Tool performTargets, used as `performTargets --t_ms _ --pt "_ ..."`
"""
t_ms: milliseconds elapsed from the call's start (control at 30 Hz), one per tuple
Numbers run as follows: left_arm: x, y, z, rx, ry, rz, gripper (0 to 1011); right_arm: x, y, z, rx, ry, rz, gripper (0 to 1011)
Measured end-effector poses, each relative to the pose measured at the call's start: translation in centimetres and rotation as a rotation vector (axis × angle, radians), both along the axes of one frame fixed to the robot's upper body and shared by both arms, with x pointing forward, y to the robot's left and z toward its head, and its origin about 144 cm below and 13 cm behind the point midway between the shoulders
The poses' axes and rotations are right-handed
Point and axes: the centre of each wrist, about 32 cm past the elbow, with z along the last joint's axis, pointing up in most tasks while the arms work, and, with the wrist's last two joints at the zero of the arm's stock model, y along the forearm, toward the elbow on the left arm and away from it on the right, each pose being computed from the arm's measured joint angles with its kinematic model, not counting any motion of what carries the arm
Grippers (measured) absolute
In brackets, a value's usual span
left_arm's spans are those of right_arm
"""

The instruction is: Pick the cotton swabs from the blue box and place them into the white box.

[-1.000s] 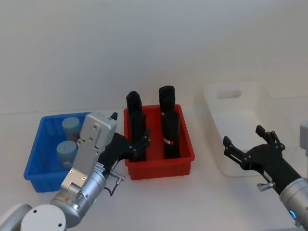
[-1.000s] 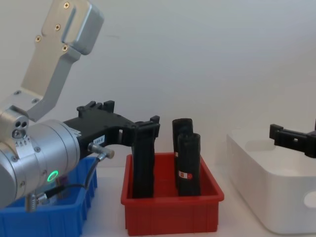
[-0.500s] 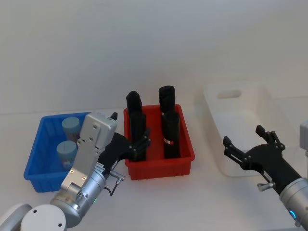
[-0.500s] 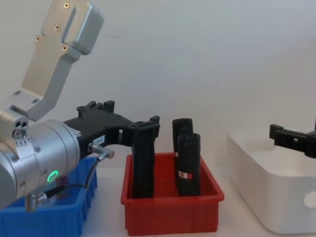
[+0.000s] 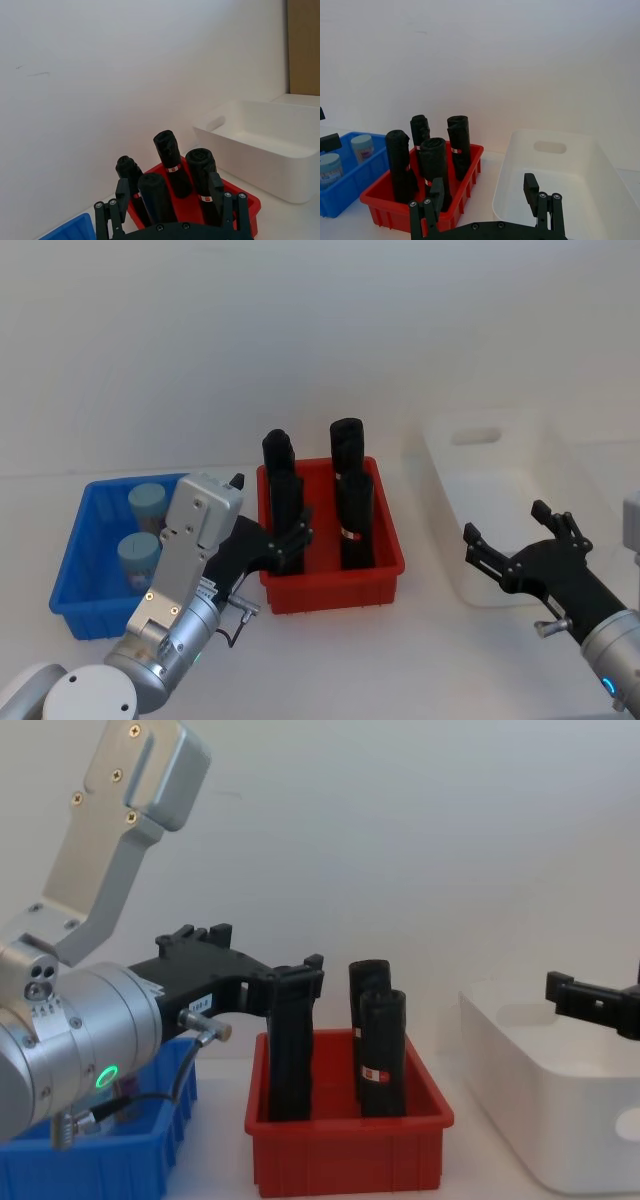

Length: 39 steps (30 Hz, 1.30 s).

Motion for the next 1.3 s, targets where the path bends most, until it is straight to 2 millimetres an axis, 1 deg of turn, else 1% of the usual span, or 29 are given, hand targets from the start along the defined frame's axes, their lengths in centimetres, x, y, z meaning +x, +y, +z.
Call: performTargets --t_ms 800,1167,1300 --pt "0.2 0.1 0.1 0.001 0.004 0.004 1004 0.0 0.0 0.0 0.0 0.0 0.0 1002" --pt "1.3 1.0 0.4 -0.008 0.039 0.035 1004 0.0 0.0 0.0 0.0 0.0 0.0 1002" --pt "2.0 1.7 0.5 -0.015 0.062 0.059 1004 0.0 0.0 0.0 0.0 0.0 0.0 1002"
